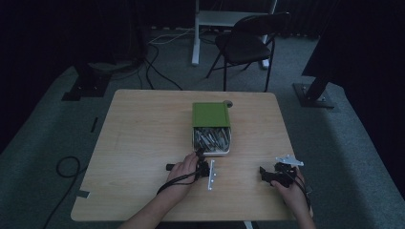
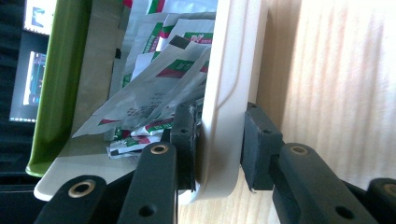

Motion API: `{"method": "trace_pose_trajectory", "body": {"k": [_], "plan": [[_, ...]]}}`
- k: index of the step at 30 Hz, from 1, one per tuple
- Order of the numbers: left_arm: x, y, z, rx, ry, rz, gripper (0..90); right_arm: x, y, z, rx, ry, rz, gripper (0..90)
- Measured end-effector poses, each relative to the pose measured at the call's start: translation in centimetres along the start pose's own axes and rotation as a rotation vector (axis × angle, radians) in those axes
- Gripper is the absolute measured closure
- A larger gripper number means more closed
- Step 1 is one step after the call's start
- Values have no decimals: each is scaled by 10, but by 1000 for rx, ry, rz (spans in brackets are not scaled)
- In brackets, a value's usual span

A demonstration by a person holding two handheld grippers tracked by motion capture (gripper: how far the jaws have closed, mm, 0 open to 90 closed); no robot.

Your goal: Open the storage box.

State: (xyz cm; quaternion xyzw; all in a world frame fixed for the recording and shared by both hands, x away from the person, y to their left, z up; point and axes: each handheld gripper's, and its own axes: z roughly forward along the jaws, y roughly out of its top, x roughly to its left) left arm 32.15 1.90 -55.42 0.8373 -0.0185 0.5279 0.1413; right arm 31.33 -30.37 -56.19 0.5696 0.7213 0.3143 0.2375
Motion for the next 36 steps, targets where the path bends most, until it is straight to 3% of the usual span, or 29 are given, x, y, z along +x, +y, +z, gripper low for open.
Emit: {"method": "trace_pose_trajectory", "body": {"k": [22,36], "plan": [[-11,3,-20,-15,9,-3,703,0,0,0,0,0,0,116],[-20,4,-32,-12,-19,-4,705,0,0,0,0,0,0,116]]}}
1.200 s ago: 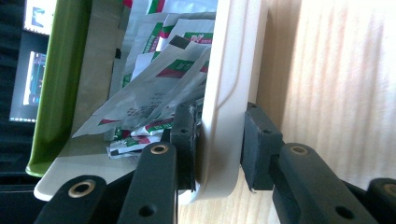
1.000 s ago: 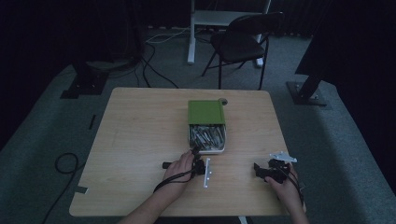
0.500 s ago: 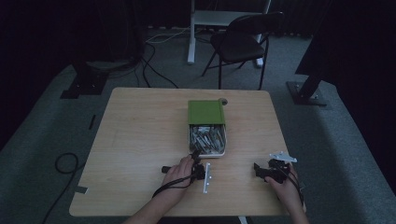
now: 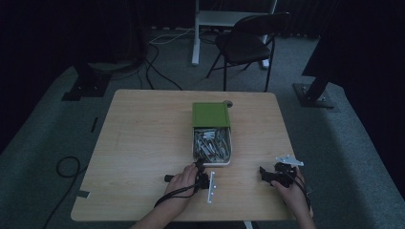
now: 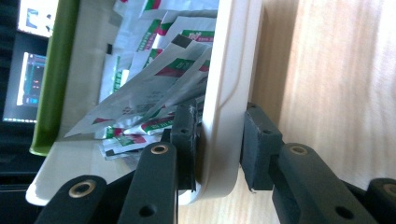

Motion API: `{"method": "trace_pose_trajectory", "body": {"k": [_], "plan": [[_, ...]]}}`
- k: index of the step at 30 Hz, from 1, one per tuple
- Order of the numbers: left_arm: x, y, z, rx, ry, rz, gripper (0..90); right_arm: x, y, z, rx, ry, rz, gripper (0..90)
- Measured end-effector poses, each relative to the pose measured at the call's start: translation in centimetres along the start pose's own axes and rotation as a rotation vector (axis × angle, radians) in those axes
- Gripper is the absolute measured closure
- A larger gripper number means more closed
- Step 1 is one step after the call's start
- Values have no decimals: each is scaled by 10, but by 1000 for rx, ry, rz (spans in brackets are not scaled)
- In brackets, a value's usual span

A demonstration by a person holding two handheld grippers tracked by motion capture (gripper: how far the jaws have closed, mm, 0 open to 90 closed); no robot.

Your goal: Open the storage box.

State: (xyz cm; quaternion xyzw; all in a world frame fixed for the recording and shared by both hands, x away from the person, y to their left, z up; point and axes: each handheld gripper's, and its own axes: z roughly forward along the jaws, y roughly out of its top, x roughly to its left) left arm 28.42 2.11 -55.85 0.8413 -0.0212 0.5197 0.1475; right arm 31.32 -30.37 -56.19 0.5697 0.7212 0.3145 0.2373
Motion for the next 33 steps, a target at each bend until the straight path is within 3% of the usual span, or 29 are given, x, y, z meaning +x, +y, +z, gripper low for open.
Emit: {"method": "trace_pose_trajectory", "body": {"k": [21,24,26,33], "plan": [[-6,3,-13,-12,-13,-9,704,0,0,0,0,0,0,116],[-6,3,-14,-17,-16,-17,702,0,0,0,0,0,0,116],[-6,4,-14,-23,-29,-43,700,0,0,0,0,0,0,116],[-7,4,-16,-32,-28,-29,700,0,0,0,0,0,-1,116]]}}
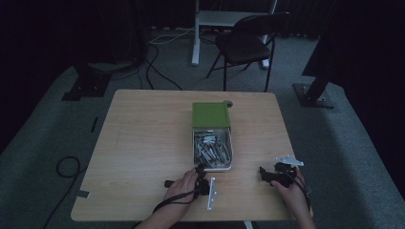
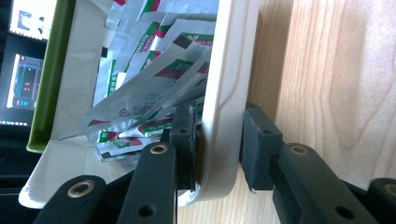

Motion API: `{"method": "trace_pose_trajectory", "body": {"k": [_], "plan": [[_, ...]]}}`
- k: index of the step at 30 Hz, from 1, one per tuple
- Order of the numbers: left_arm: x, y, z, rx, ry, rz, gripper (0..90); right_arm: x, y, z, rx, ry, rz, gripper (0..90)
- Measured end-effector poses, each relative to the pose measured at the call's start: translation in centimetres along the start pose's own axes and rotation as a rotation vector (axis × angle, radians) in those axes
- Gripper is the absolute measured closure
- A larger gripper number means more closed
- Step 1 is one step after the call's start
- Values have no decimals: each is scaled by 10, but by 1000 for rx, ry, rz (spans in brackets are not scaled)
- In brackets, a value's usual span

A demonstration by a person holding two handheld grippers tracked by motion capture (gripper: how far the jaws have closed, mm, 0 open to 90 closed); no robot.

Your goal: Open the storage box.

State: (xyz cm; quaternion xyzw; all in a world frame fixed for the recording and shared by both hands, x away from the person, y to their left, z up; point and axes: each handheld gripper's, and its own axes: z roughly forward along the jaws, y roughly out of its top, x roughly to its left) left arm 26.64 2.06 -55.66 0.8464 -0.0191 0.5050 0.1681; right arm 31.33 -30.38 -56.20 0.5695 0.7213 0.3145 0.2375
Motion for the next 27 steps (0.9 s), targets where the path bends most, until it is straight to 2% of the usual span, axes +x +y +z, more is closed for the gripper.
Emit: {"method": "trace_pose_trajectory", "body": {"k": [3,6,8,10,12,13,17,26,27], "plan": [[0,0,-1,-11,-12,-24,685,0,0,0,0,0,0,116],[0,-2,-2,-26,-32,-52,609,0,0,0,0,0,0,116],[0,-5,-3,-34,-38,-59,608,0,0,0,0,0,0,116],[2,-7,-5,-46,-55,-89,594,0,0,0,0,0,0,116],[5,-10,-7,-67,-80,-145,590,0,0,0,0,0,0,116],[6,-11,-7,-70,-94,-157,574,0,0,0,0,0,0,117],[8,-15,-10,-95,-111,-206,569,0,0,0,0,0,0,116],[13,-21,-21,-147,-148,-355,567,0,0,0,0,0,0,116],[15,-22,-23,-154,-159,-381,567,0,0,0,0,0,0,116]]}}
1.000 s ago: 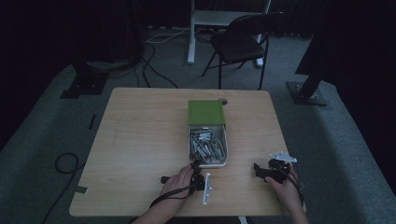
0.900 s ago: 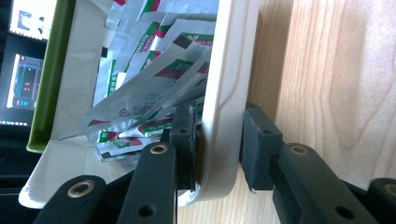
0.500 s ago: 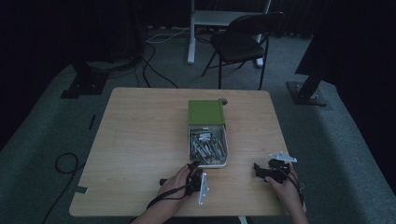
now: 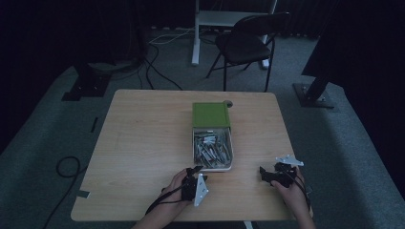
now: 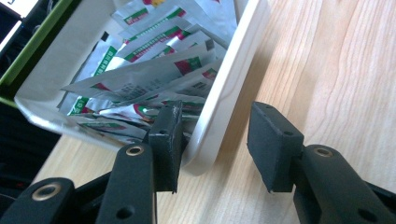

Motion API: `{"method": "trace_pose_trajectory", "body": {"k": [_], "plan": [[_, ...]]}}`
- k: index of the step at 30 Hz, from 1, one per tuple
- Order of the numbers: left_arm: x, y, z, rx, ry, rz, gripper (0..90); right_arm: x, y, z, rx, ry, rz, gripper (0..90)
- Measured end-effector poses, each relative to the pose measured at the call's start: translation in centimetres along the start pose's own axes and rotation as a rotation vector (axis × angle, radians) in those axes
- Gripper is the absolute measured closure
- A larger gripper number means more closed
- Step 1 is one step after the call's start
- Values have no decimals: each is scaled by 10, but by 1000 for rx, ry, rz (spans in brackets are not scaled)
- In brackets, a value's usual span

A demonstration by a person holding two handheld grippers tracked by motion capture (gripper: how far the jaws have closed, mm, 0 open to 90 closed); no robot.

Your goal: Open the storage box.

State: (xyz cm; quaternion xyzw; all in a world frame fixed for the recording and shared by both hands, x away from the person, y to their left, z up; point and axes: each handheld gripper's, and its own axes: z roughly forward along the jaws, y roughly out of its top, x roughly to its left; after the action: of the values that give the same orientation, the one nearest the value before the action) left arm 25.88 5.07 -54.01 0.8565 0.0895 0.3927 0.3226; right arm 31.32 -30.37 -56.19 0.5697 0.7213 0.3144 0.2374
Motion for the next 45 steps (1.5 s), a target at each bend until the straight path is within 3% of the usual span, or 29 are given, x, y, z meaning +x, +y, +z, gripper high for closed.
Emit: {"method": "trace_pose_trajectory", "body": {"k": [5,21,24,45], "plan": [[5,-3,-8,-22,-30,-77,567,0,0,0,0,0,0,116],[21,-21,-32,-44,-46,-202,552,0,0,0,0,0,1,116],[24,-27,-34,-43,-47,-243,535,0,0,0,0,0,-1,116],[59,-84,-49,-4,31,-506,481,0,0,0,0,0,-2,116]]}}
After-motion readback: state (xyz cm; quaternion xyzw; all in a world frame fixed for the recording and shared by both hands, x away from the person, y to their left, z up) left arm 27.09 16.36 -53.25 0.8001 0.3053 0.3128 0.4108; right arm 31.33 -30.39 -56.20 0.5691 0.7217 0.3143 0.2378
